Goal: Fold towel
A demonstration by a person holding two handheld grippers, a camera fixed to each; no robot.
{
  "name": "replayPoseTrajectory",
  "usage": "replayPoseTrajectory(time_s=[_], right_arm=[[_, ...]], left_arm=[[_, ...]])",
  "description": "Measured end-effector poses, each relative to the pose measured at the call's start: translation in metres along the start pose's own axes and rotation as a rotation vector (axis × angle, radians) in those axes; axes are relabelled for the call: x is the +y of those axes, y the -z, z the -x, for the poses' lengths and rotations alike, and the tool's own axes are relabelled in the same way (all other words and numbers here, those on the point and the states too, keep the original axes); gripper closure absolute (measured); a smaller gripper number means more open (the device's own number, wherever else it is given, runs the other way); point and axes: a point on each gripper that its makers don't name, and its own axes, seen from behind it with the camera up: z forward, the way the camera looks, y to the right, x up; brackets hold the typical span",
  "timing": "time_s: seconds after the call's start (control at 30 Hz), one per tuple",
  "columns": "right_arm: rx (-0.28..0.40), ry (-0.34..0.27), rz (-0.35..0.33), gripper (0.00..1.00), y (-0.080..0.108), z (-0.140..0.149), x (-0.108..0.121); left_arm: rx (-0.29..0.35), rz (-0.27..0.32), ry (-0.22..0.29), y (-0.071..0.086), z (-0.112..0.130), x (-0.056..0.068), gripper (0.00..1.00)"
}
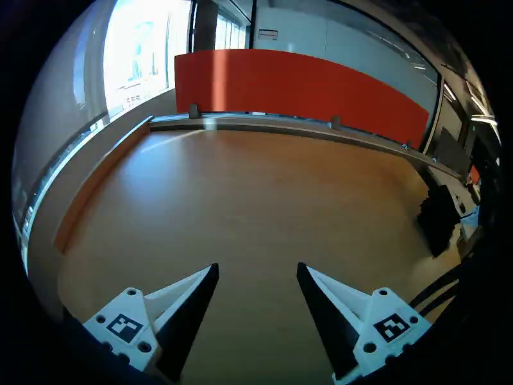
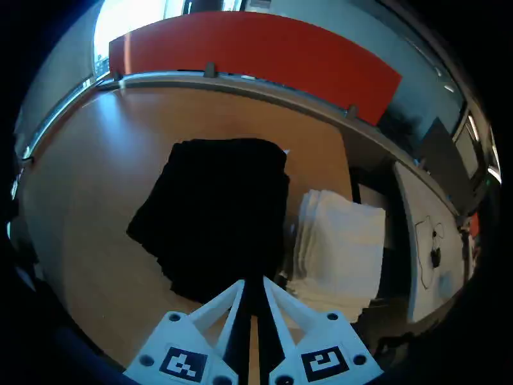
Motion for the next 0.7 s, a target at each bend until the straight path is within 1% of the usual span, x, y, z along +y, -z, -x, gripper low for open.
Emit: replayPoseTrajectory(time_s=[0.27, 0.47, 0.7], right_arm=[[-0.019, -0.027, 0.0, 0.96, -0.01, 0.013, -0.002], [-0.013, -0.041, 0.003, 0.96, -0.012, 0.012, -0.001], [-0.009, -0.051, 0.004, 0.96, -0.013, 0.013, -0.003]], left_arm=[[0.002, -0.007, -0.003, 0.002, -0.001, -0.002, 0.1], [0.002, -0.01, -0.005, 0.003, -0.002, -0.003, 0.1], [0.001, -0.008, -0.006, 0.003, 0.0, -0.002, 0.1]])
